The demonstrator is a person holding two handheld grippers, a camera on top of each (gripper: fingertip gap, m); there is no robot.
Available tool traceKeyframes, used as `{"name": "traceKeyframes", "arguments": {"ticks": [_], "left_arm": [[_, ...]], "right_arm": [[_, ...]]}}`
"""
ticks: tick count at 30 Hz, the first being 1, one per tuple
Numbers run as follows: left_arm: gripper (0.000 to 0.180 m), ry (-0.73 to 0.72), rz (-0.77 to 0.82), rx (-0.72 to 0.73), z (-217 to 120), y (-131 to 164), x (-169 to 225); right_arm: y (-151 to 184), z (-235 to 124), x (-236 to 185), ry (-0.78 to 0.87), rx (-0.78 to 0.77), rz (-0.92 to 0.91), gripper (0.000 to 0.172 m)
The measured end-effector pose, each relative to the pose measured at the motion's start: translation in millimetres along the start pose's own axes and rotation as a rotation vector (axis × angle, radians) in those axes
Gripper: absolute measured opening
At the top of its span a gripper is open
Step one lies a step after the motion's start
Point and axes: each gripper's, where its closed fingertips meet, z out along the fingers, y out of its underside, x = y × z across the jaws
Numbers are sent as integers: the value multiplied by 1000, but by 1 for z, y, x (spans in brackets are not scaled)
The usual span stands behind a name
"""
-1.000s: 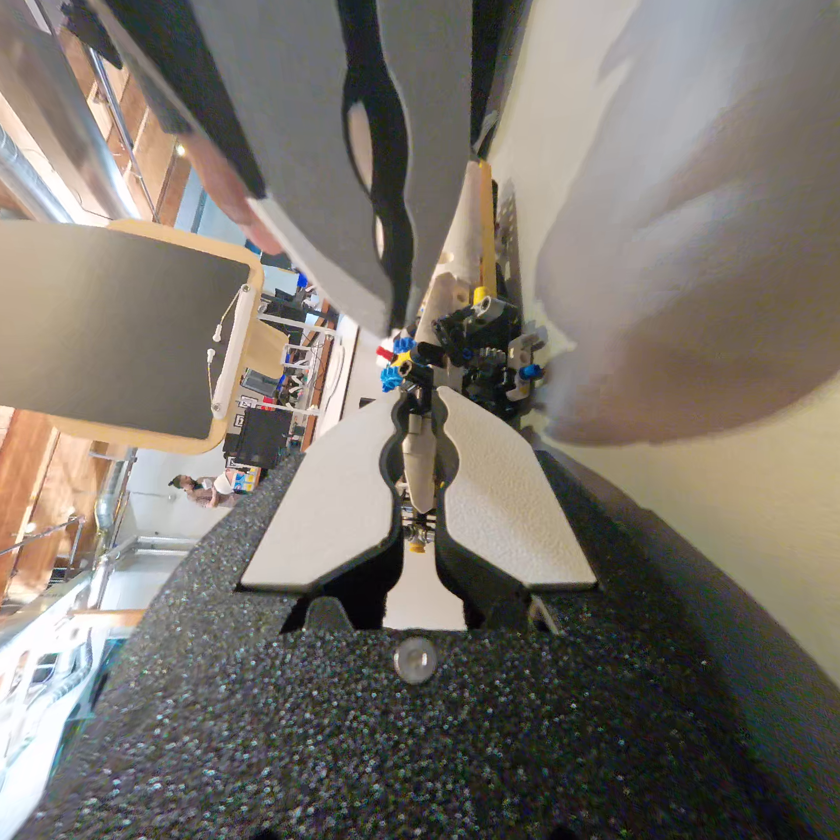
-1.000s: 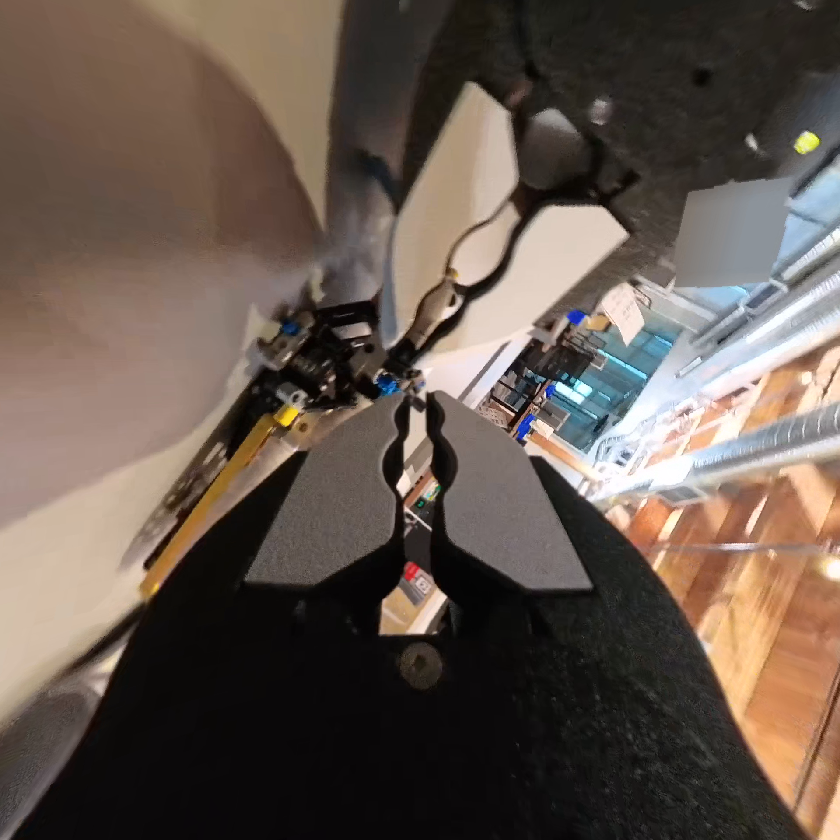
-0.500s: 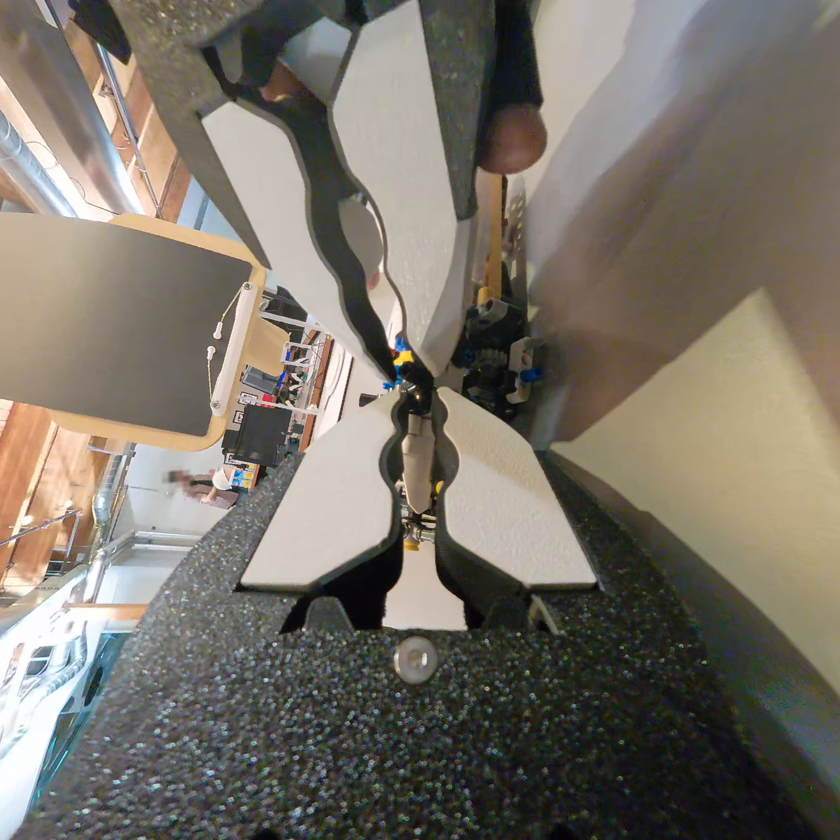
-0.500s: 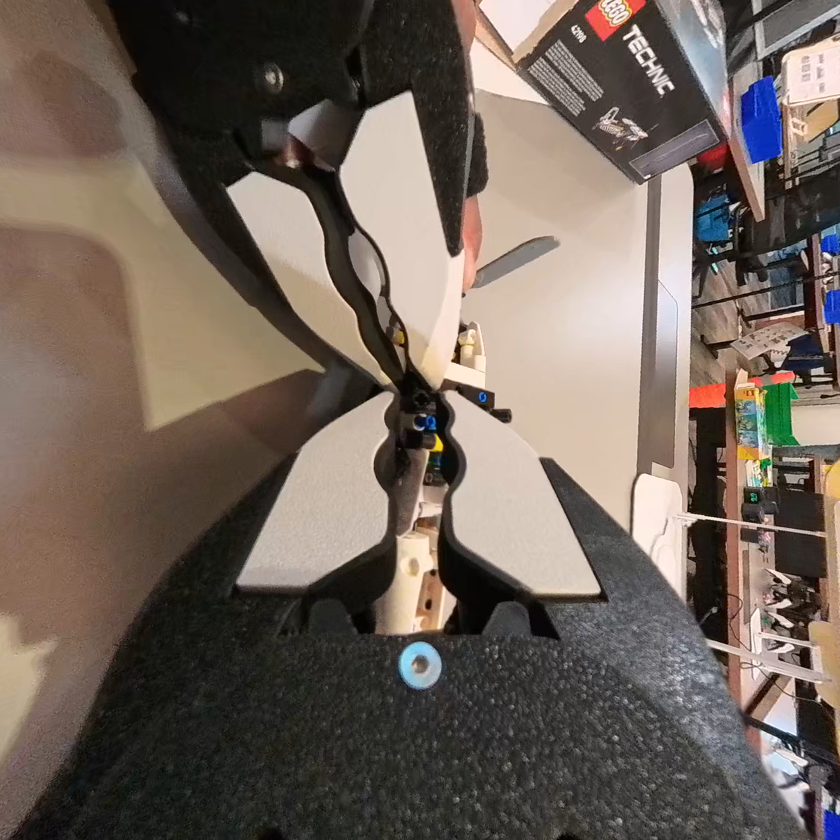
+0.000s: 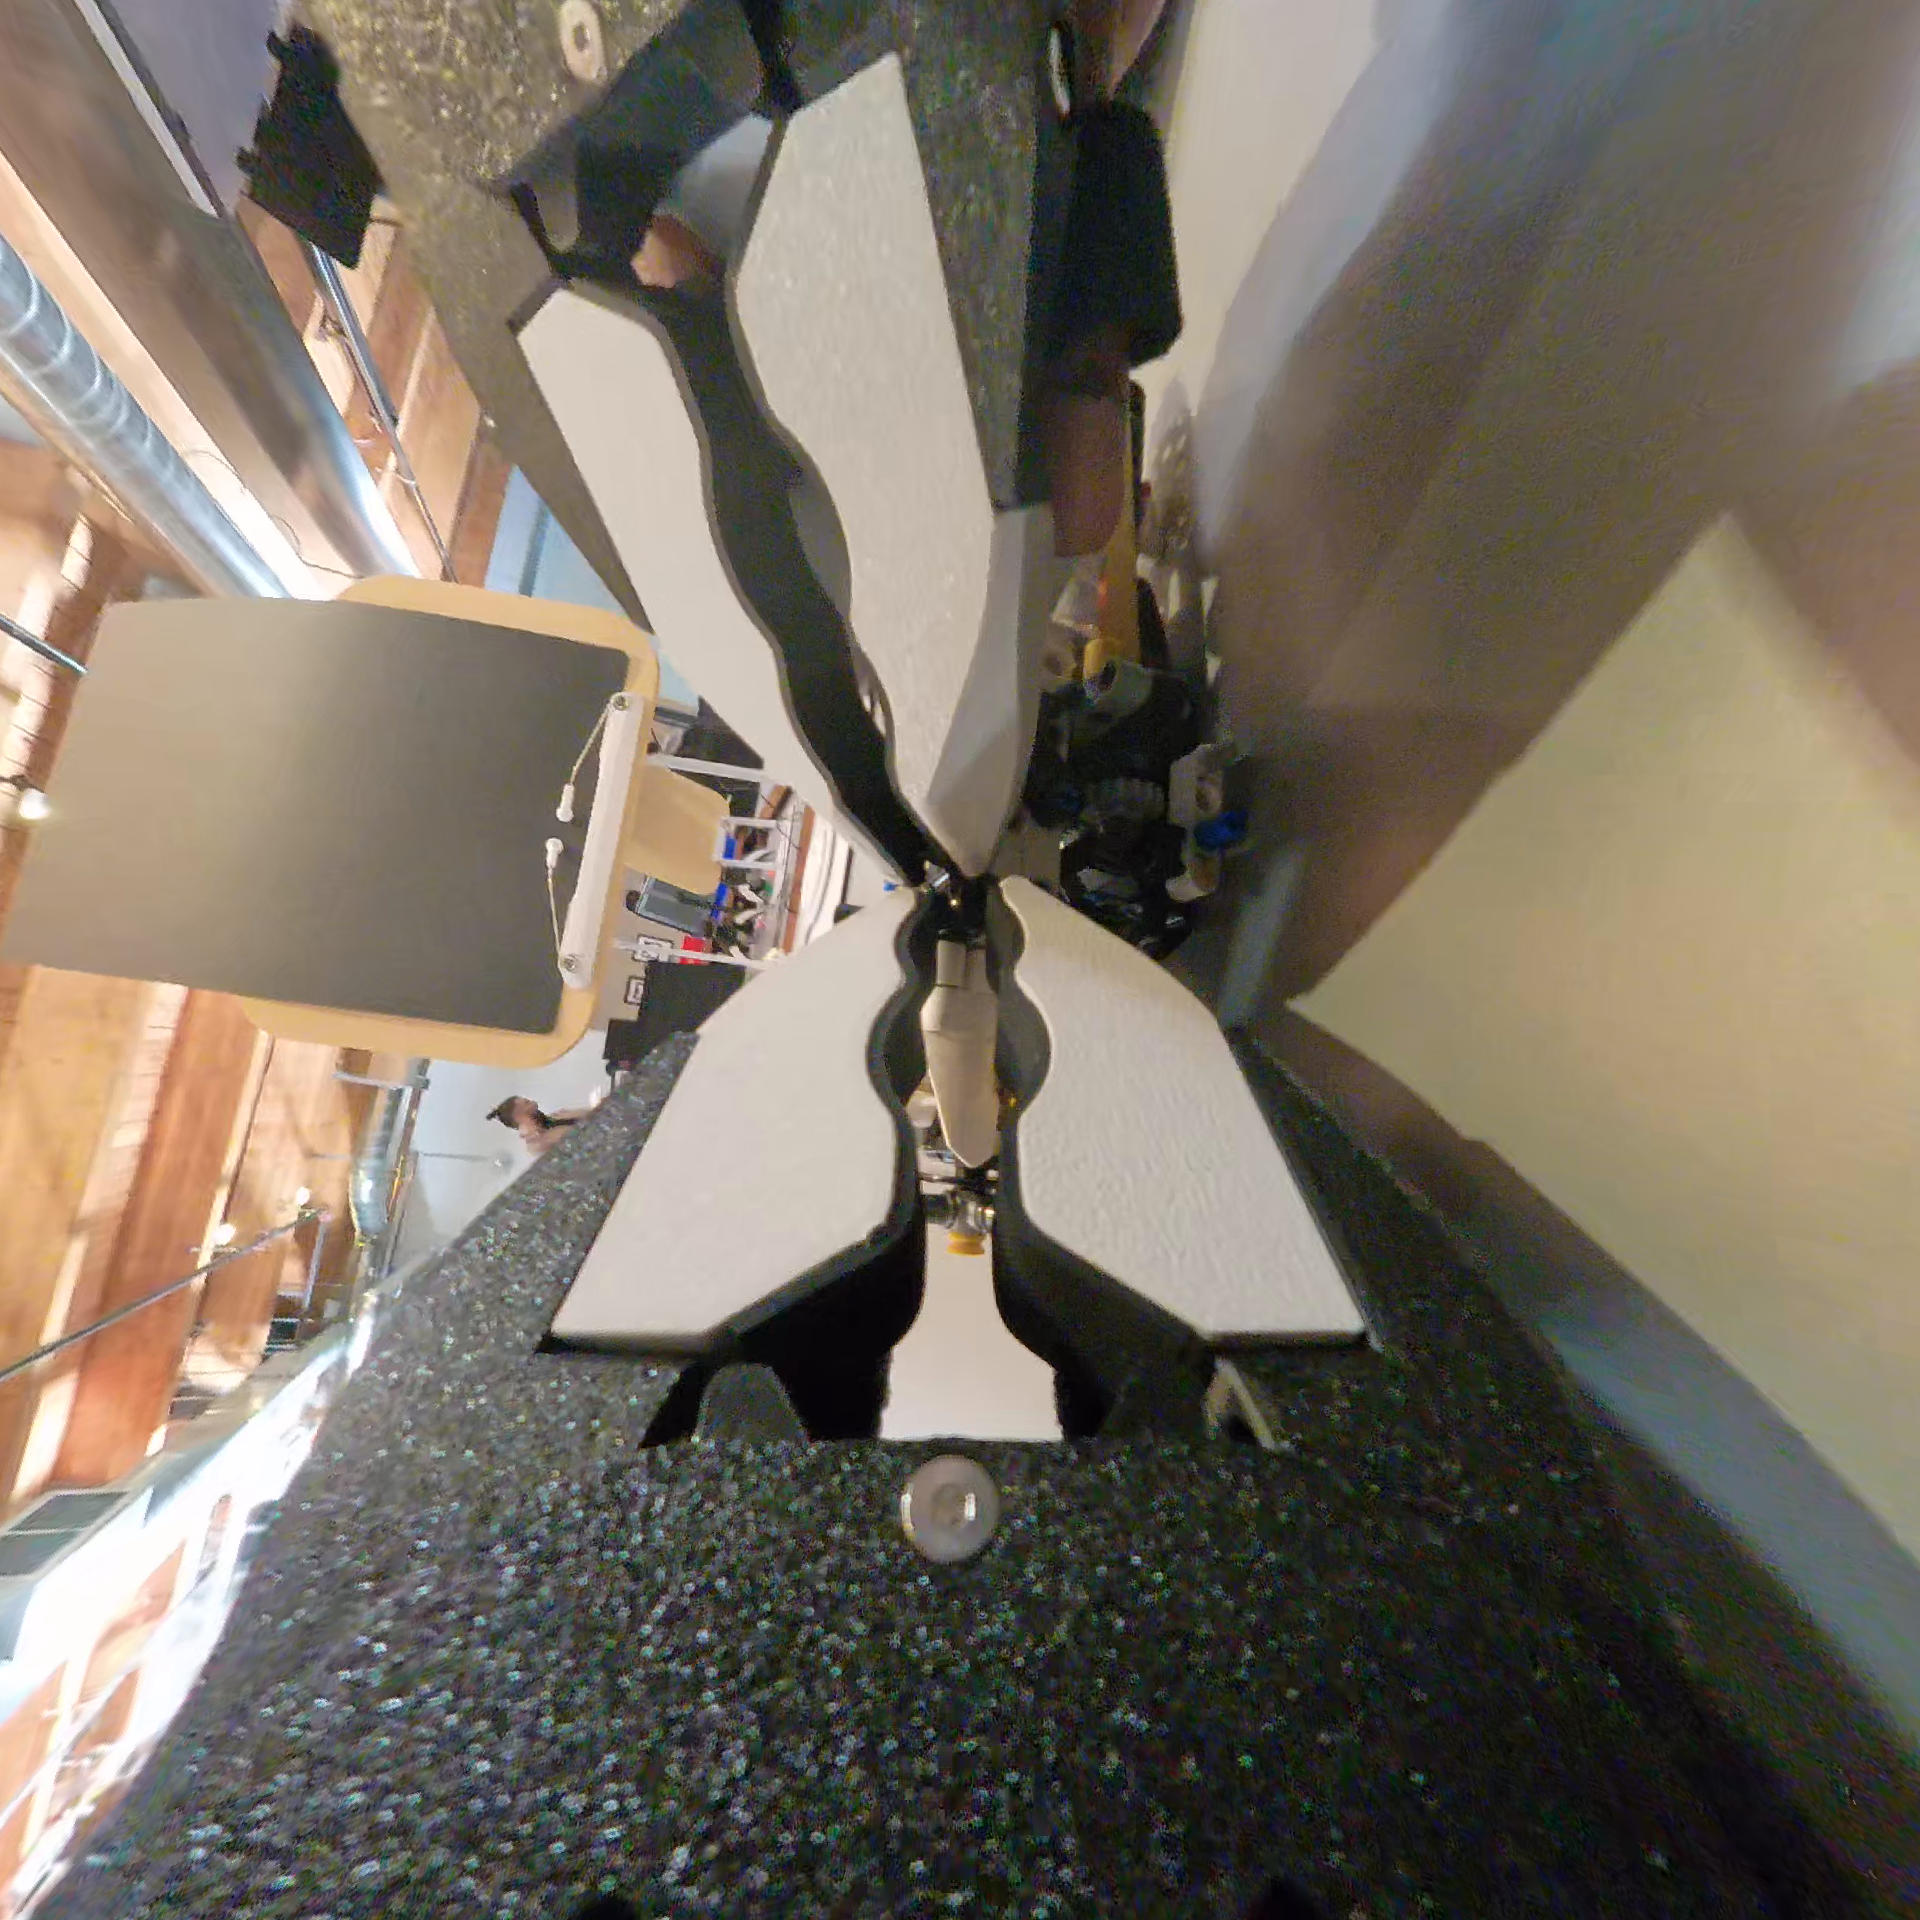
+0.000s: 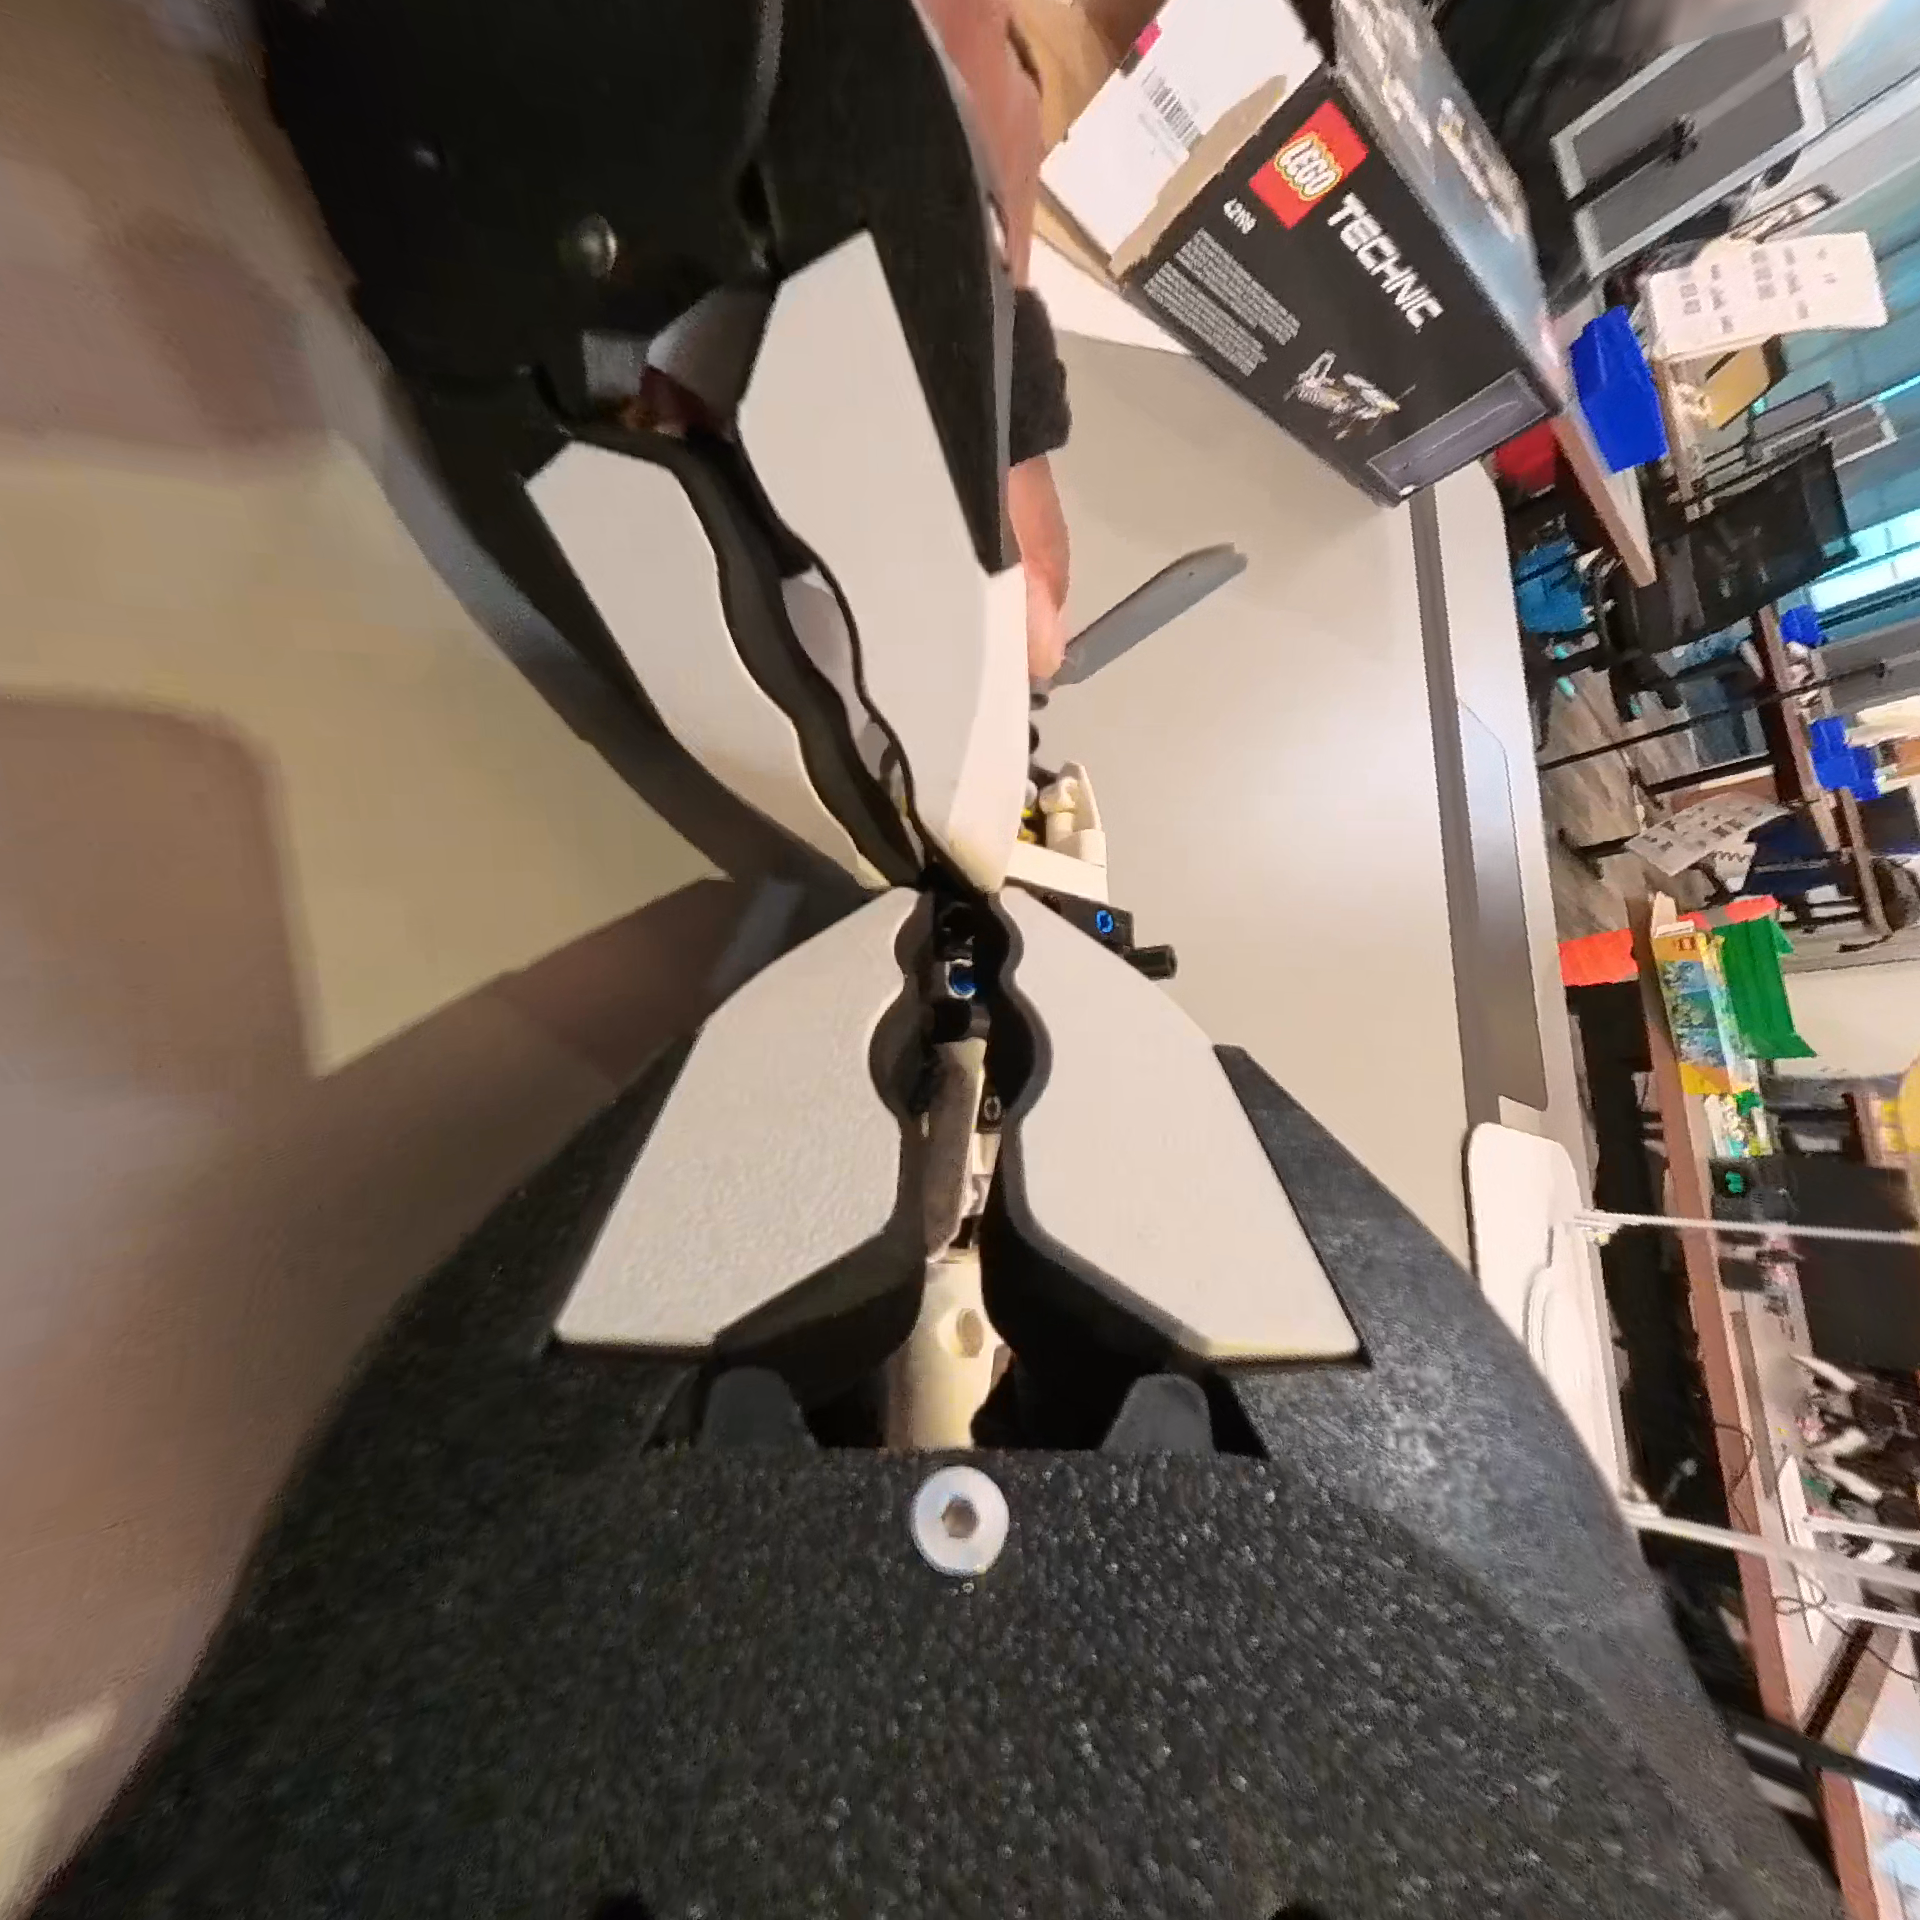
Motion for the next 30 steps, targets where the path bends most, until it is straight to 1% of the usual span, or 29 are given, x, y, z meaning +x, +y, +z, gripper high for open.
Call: {"name": "traceKeyframes", "arguments": {"ticks": [2,5,9,28,29,30], "left_arm": [[11,3,-6,18,-1,-1,0],[11,-3,2,34,-2,-4,0],[11,0,1,58,-2,-8,0],[11,14,-20,104,-8,-13,1],[10,15,-21,105,-9,-13,1],[2,40,-16,87,-10,-9,4]], "right_arm": [[0,-1,-1,20,37,6,8],[0,-4,-2,13,83,88,8],[2,-8,-3,8,109,115,7],[7,-17,-5,-2,94,96,8],[9,-17,-4,1,90,97,8],[15,-20,1,28,63,99,7]]}}
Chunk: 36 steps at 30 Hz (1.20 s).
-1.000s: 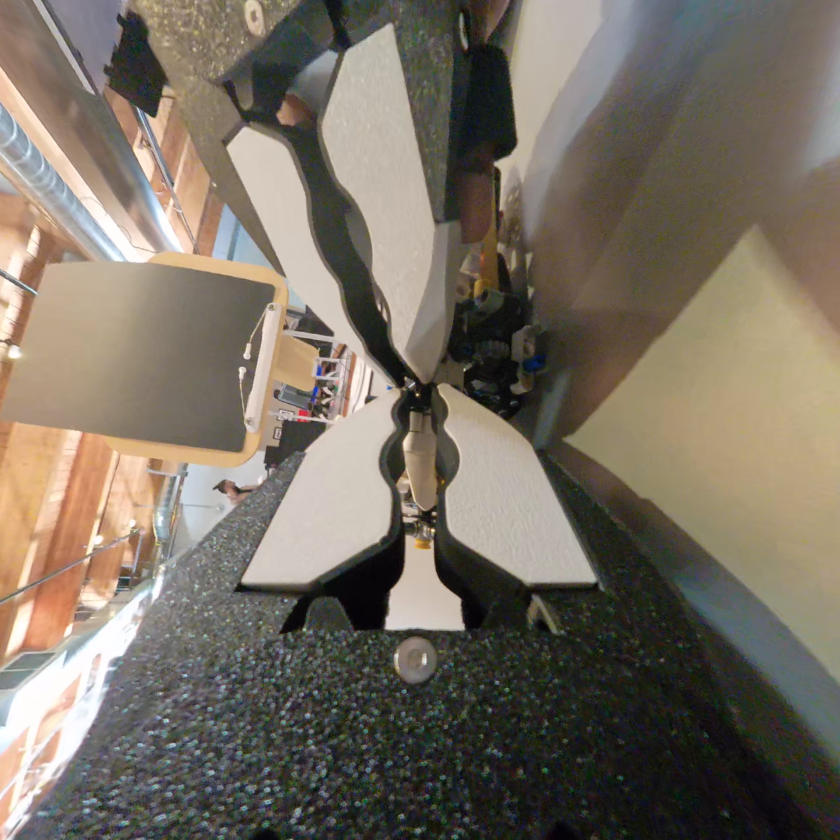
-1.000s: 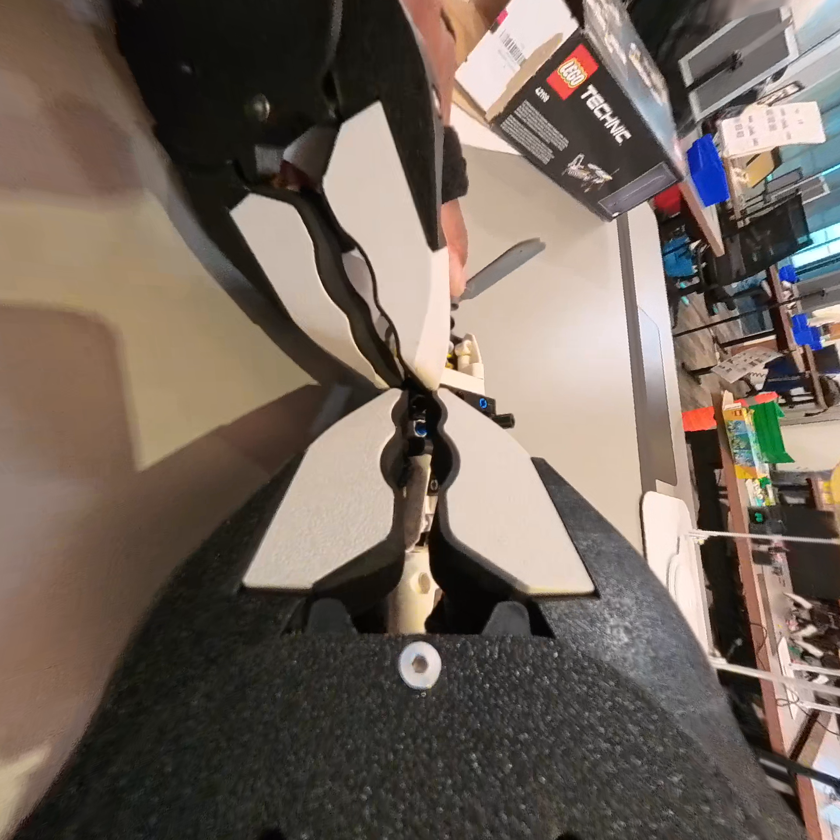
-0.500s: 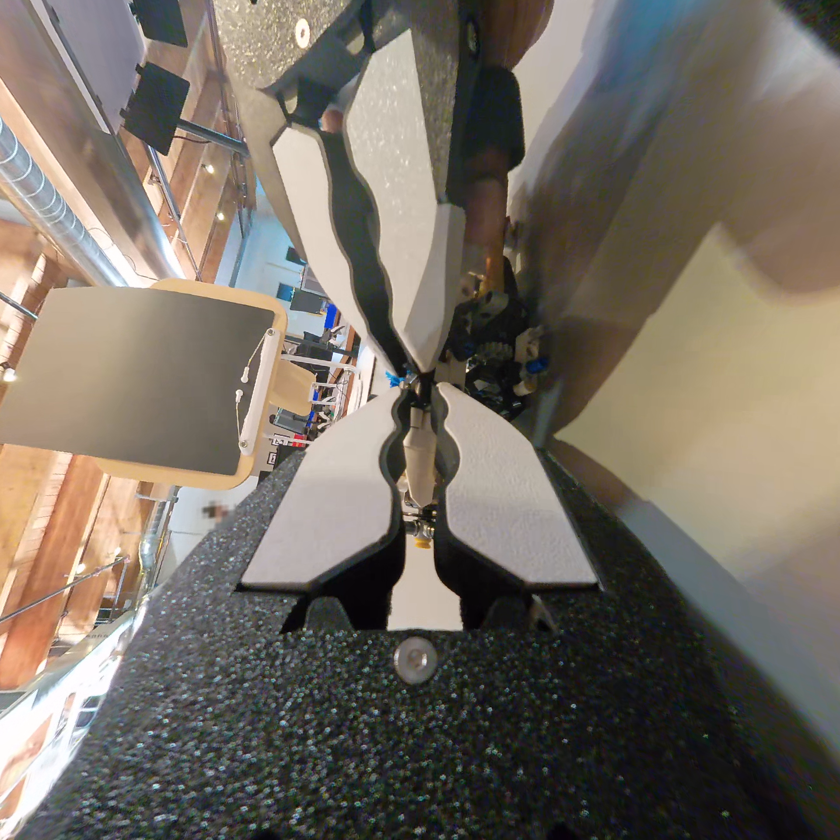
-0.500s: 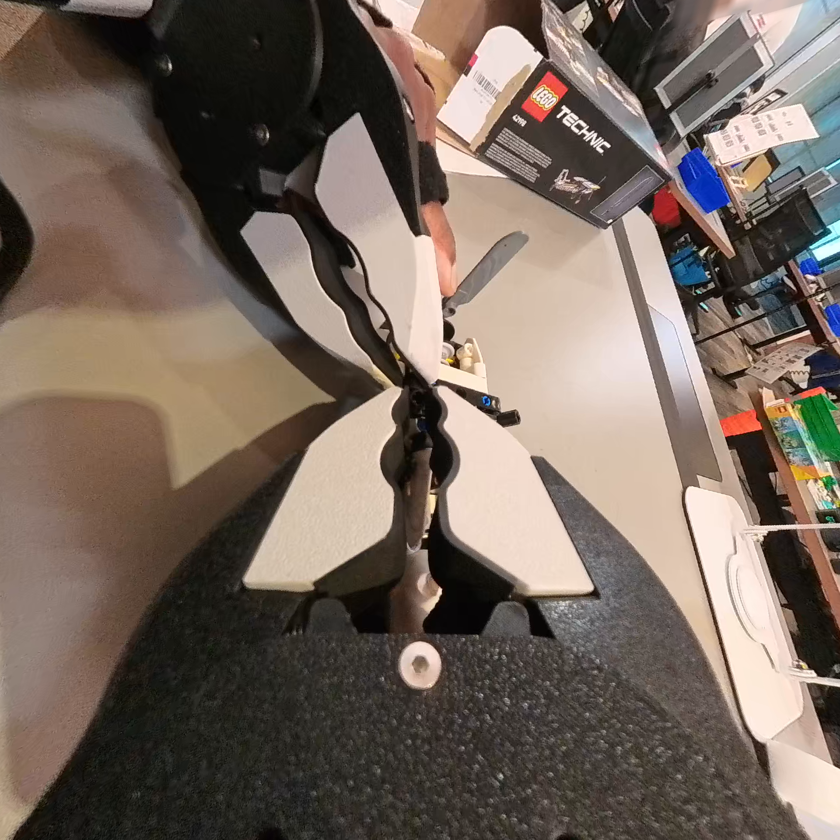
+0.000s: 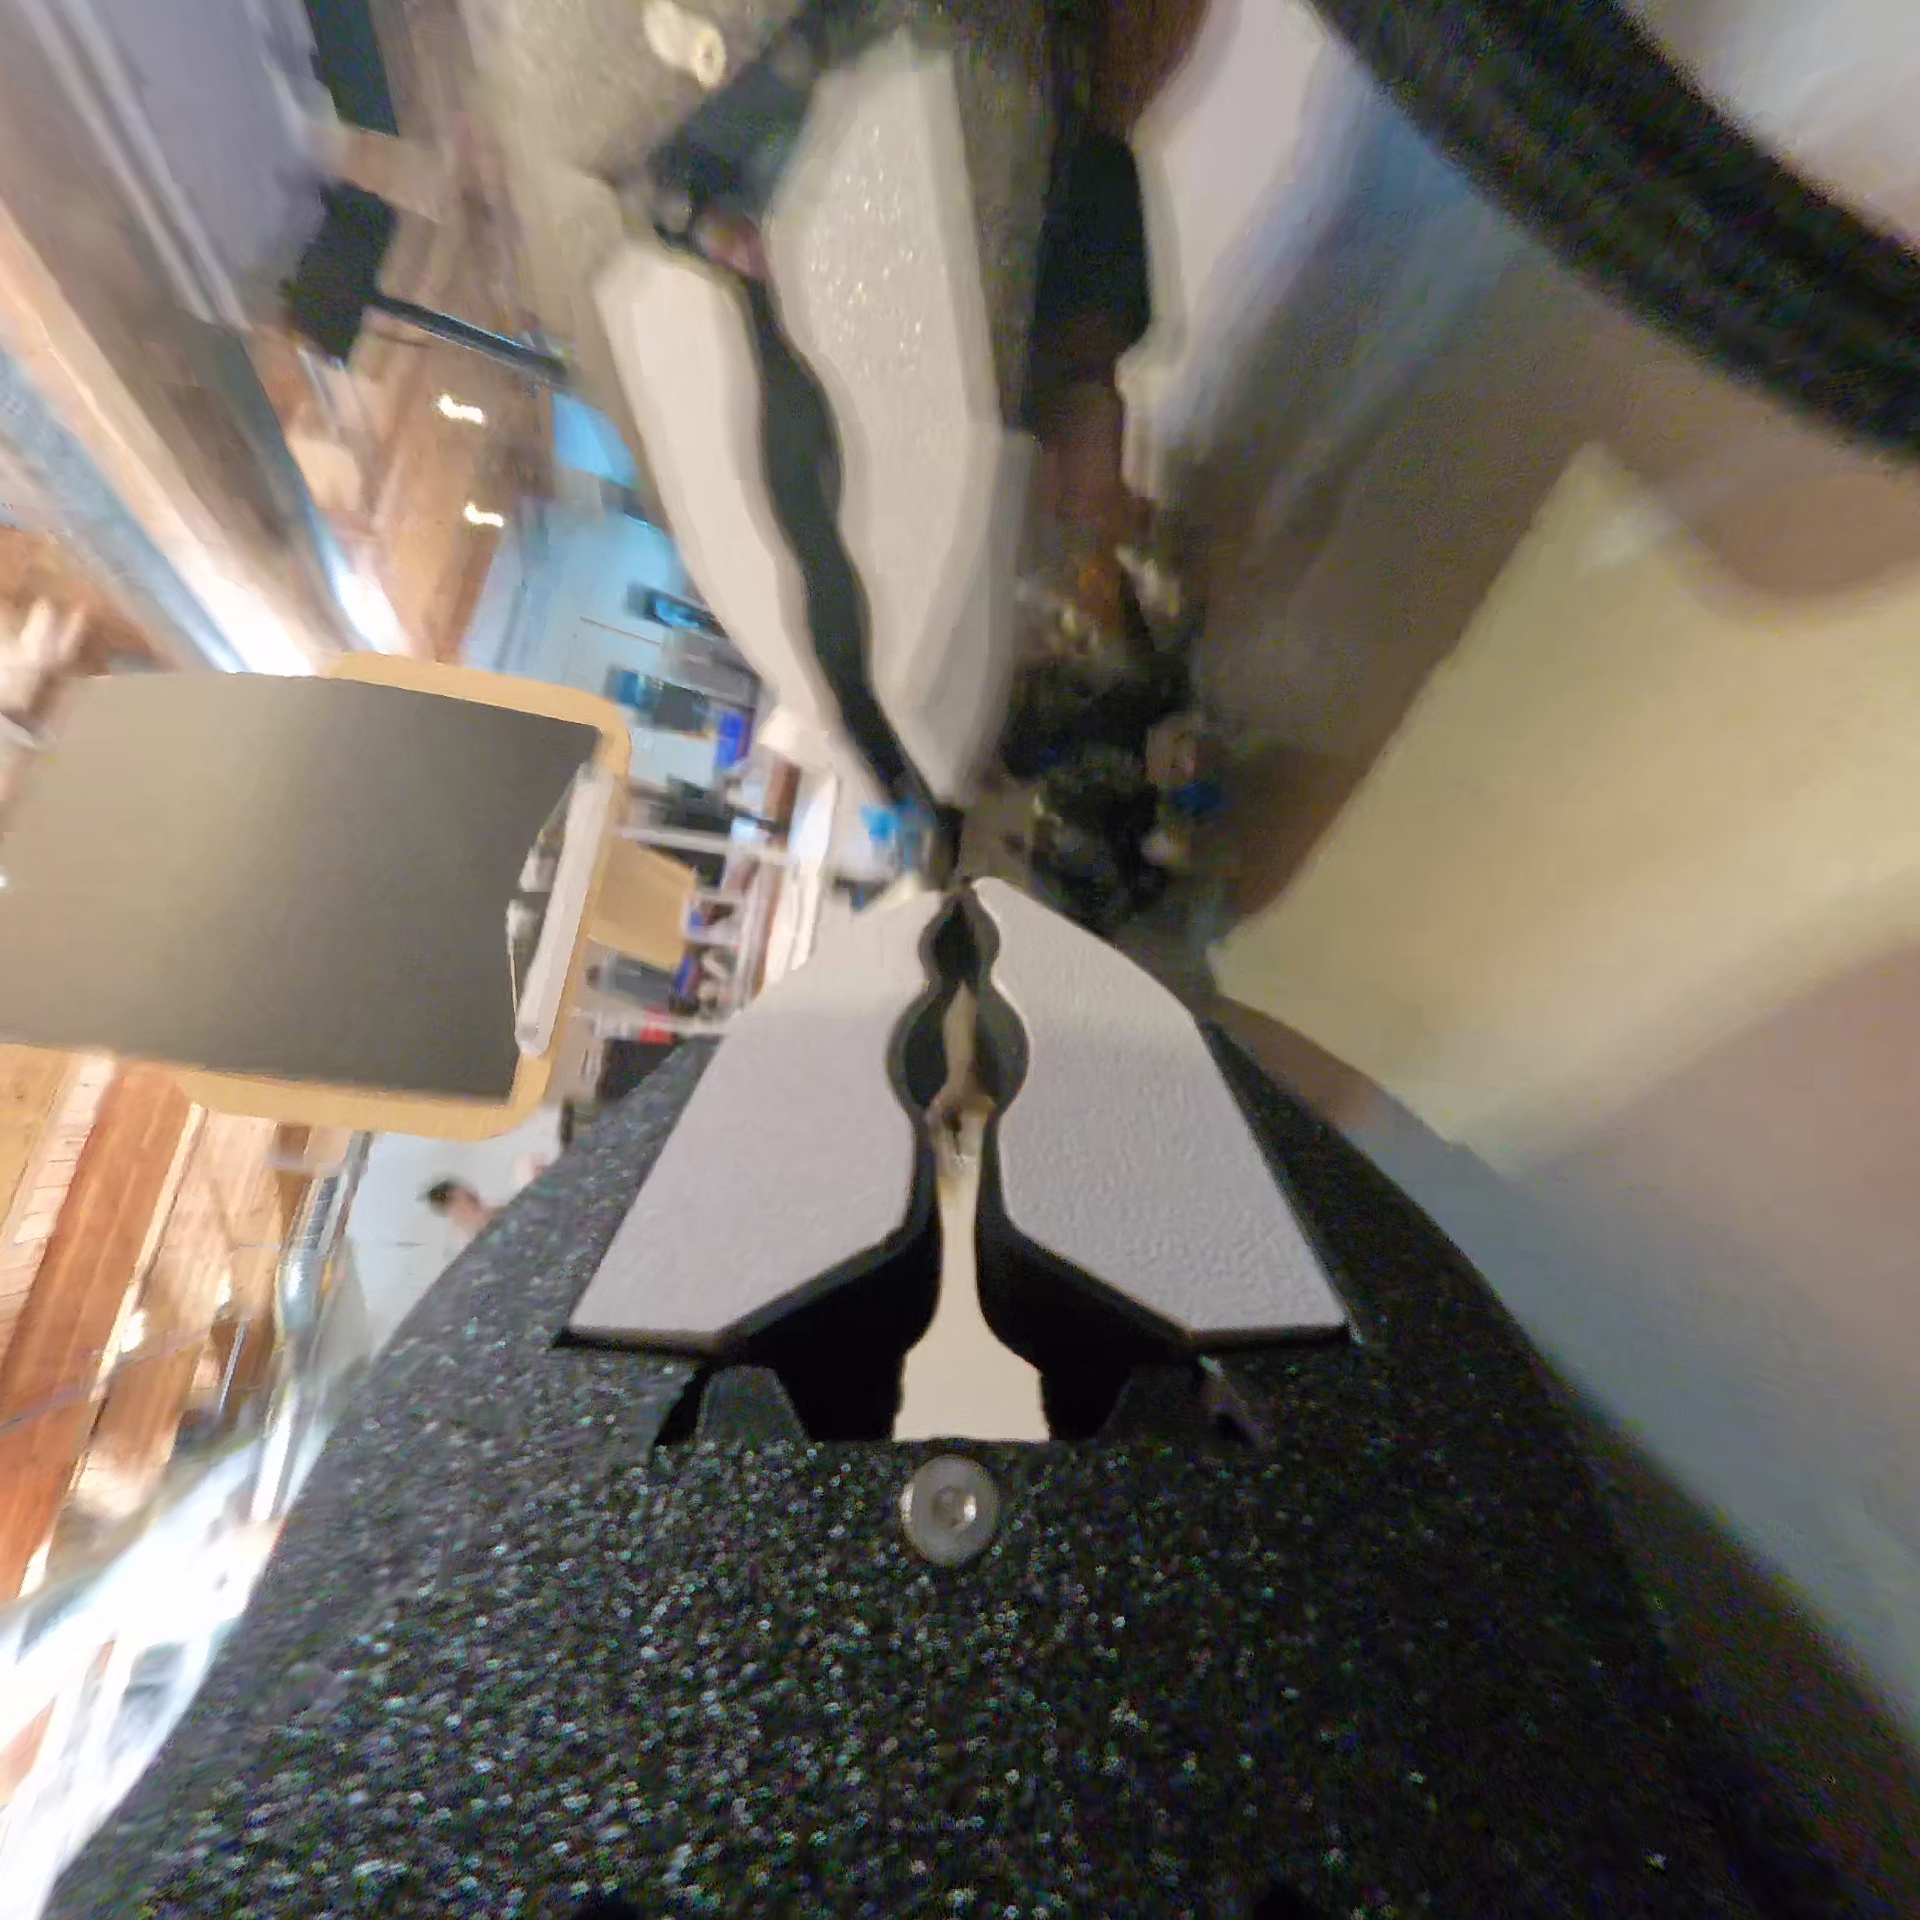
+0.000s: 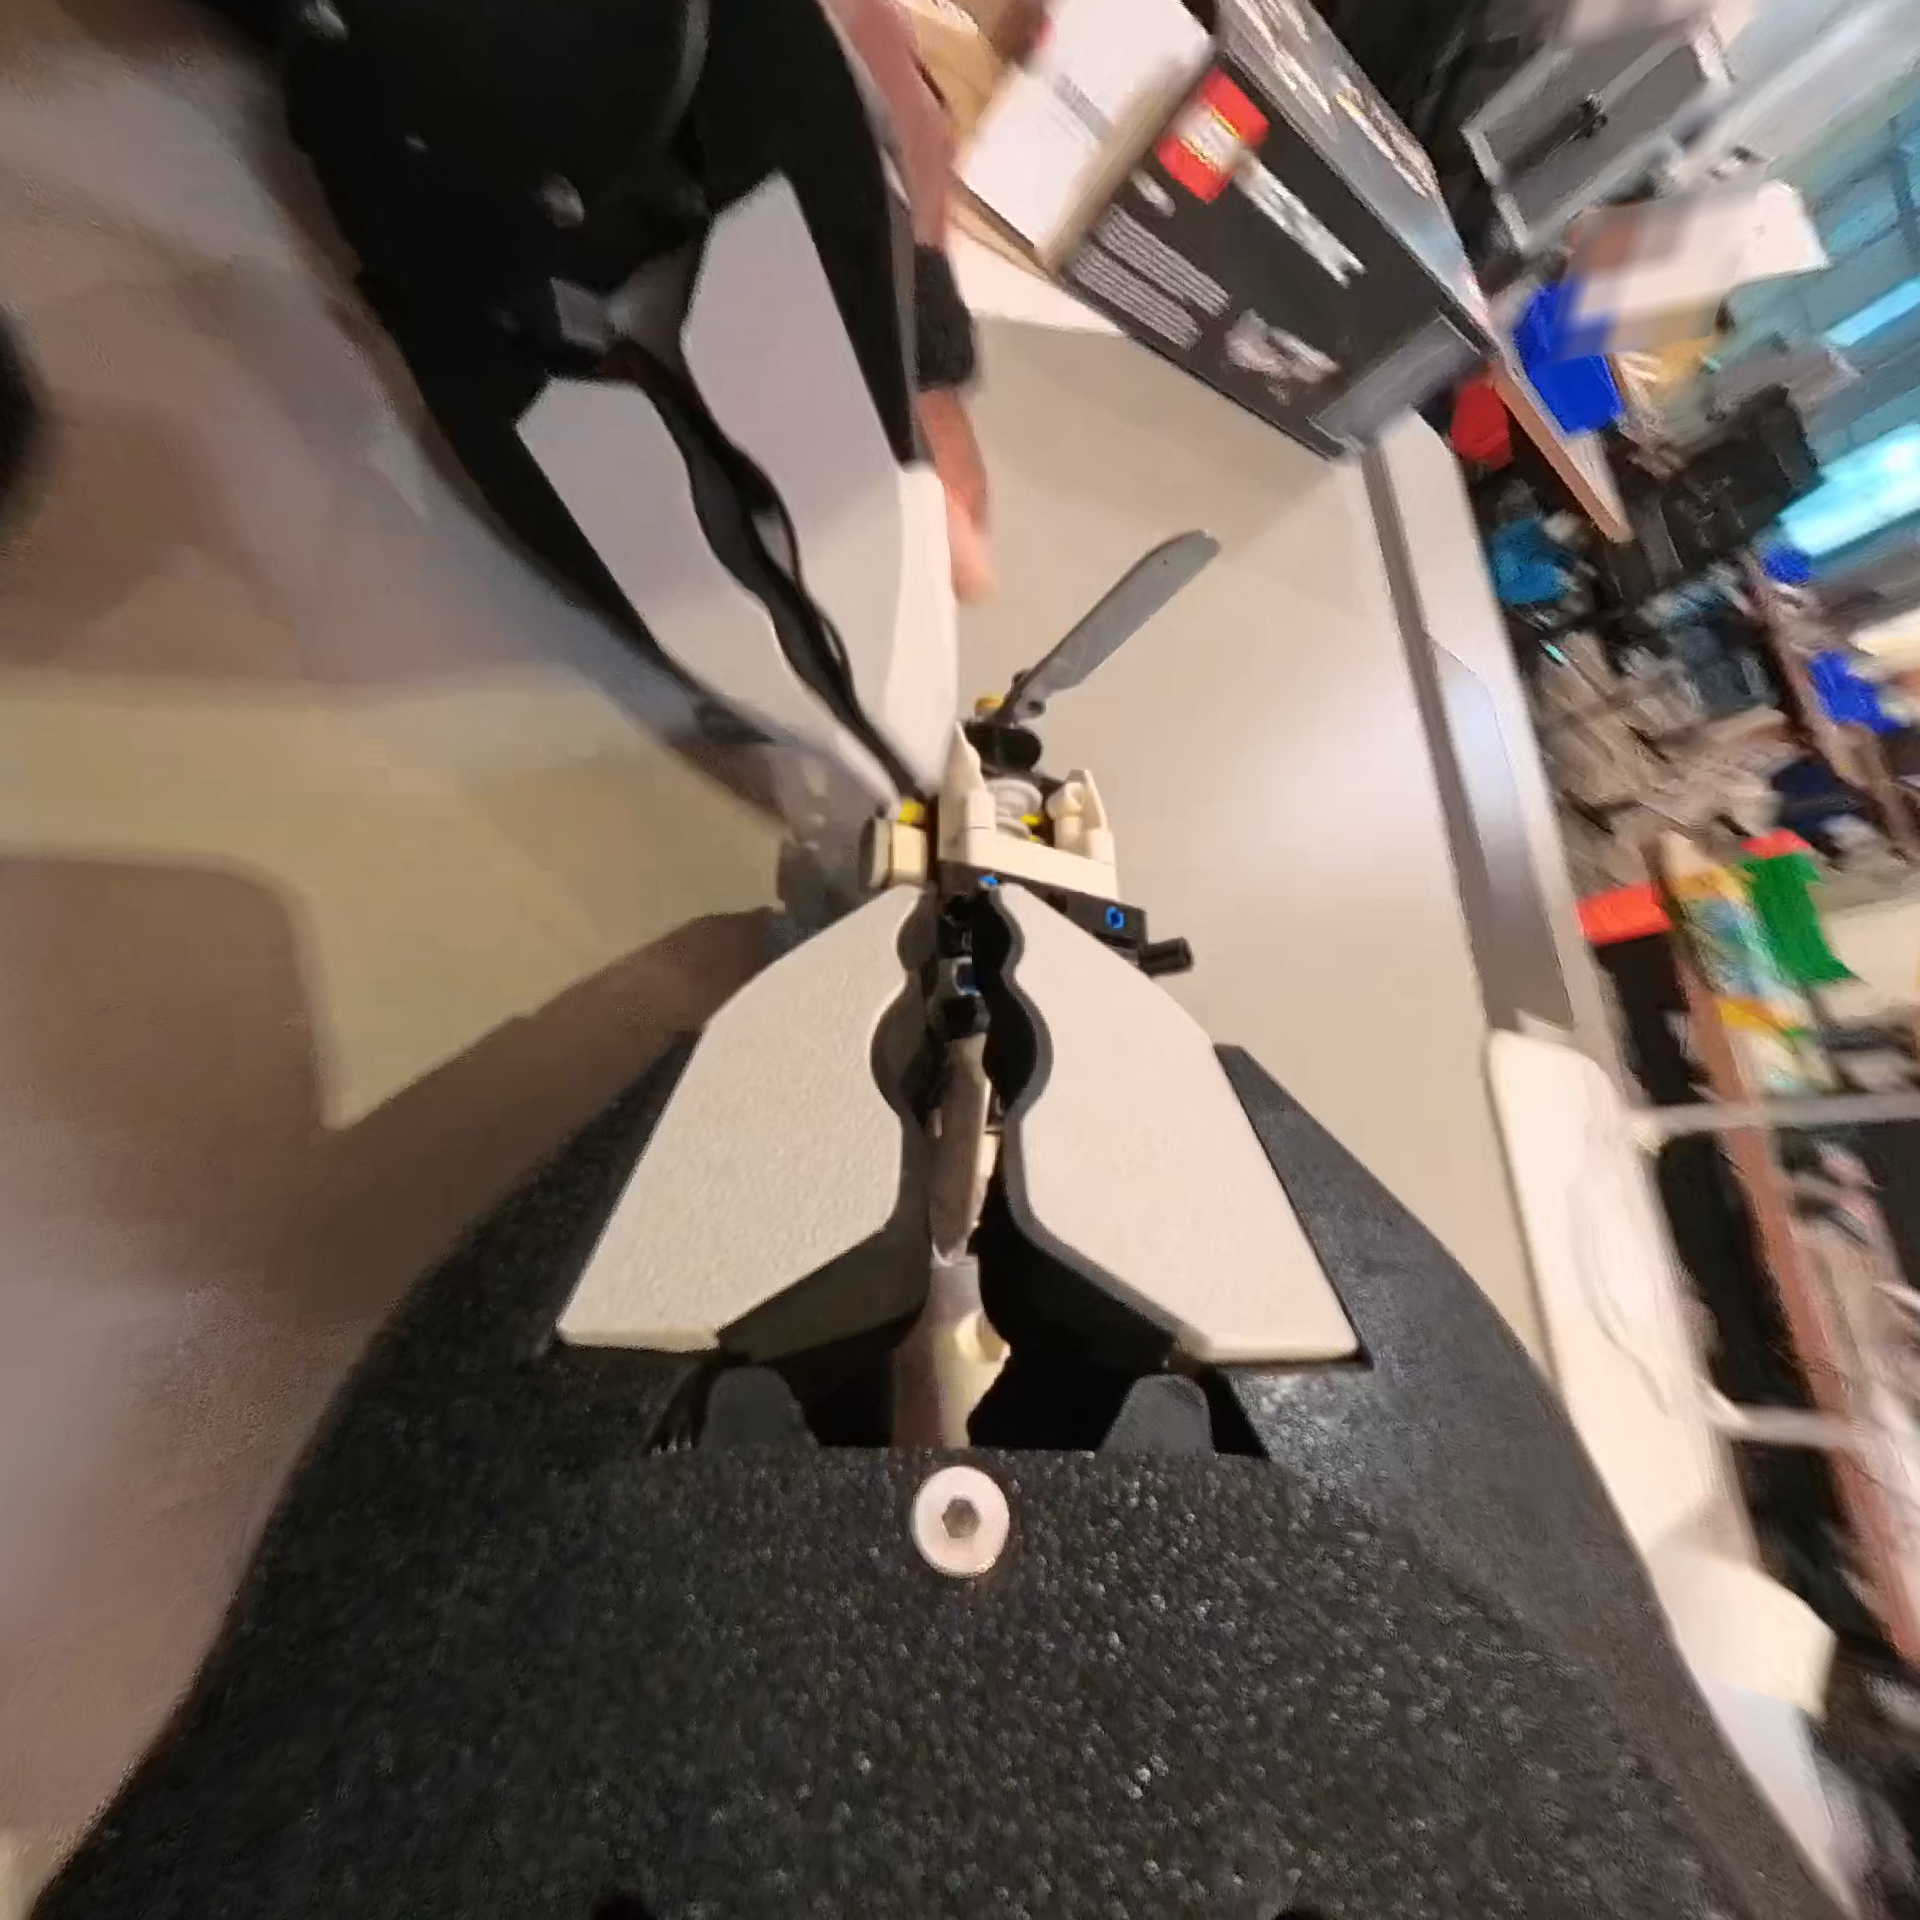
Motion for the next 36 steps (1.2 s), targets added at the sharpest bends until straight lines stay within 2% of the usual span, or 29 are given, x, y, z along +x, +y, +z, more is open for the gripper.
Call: {"name": "traceKeyframes", "arguments": {"ticks": [1,2,3,5,7,10,16,20,30,36], "left_arm": [[2,-8,-2,-88,0,21,-1],[2,-10,-27,-92,-4,31,-4],[2,-21,-71,-69,-6,28,-10],[2,-34,-12,-41,3,10,-8],[1,-61,-42,8,5,-4,-18],[3,-79,-28,-10,8,-1,-21],[26,-68,23,-96,24,0,-15],[30,-41,39,-110,31,0,-10],[28,-76,177,-152,45,7,-10],[26,-89,227,-108,45,8,-9]], "right_arm": [[11,-5,10,46,-33,-9,7],[22,-10,17,63,-45,-4,7],[26,-12,18,65,-43,8,7],[16,-9,9,48,-23,-18,7],[6,-7,1,19,2,-15,7],[7,-5,4,25,-17,2,7],[8,-2,7,34,-30,44,7],[6,-1,6,34,-37,51,7],[1,-3,3,44,-19,32,7],[1,-2,-1,87,-33,-77,7]]}}
